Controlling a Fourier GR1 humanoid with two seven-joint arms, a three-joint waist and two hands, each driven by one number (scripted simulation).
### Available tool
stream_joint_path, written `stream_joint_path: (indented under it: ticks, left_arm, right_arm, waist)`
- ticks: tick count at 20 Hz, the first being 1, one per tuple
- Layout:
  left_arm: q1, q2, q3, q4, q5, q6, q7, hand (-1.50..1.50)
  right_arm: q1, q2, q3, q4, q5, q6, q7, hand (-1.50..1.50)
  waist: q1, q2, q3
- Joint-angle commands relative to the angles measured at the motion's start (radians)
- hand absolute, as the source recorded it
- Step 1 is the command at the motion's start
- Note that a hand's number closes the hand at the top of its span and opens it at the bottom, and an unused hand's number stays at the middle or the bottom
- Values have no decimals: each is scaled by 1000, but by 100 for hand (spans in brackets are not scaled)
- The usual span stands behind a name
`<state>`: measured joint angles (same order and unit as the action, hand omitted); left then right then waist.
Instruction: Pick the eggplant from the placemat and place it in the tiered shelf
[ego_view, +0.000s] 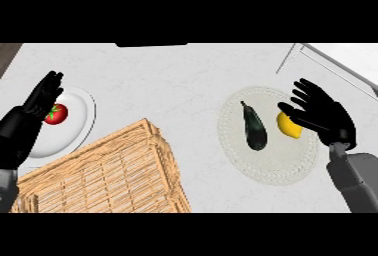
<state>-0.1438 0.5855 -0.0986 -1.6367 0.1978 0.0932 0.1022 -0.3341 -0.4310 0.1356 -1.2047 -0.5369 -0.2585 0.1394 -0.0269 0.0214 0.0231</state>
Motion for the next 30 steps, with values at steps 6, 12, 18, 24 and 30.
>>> stream_joint_path:
  ticks: [6, 12, 18, 24, 30]
  left_arm:
    - [13, -167, -149, 55, -10, 90, -37, 0]
    - [6, -171, -181, 89, 2, 137, -66, 0]
    - [-3, -175, -242, 107, -7, 167, -76, 0]
    - [-32, -140, -235, 119, 35, 157, -87, 0]
    - [-45, -154, -284, 107, 31, 199, -70, 0]
  right_arm:
    - [27, 4, -41, 225, 219, -443, -44, -150]
    - [15, -23, -63, 163, 120, -216, -37, -150]
    - [-57, -153, 59, 129, 167, -35, 149, -150]
    - [-193, -226, 135, 136, 190, 92, 374, -150]
    - [-314, -287, 257, 126, 199, 354, 567, -150]
  waist:
    - [10, -9, -24]
    - [17, -18, -24]
    - [20, -19, -27]
    - [40, -17, -28]
    - [58, -15, -28]
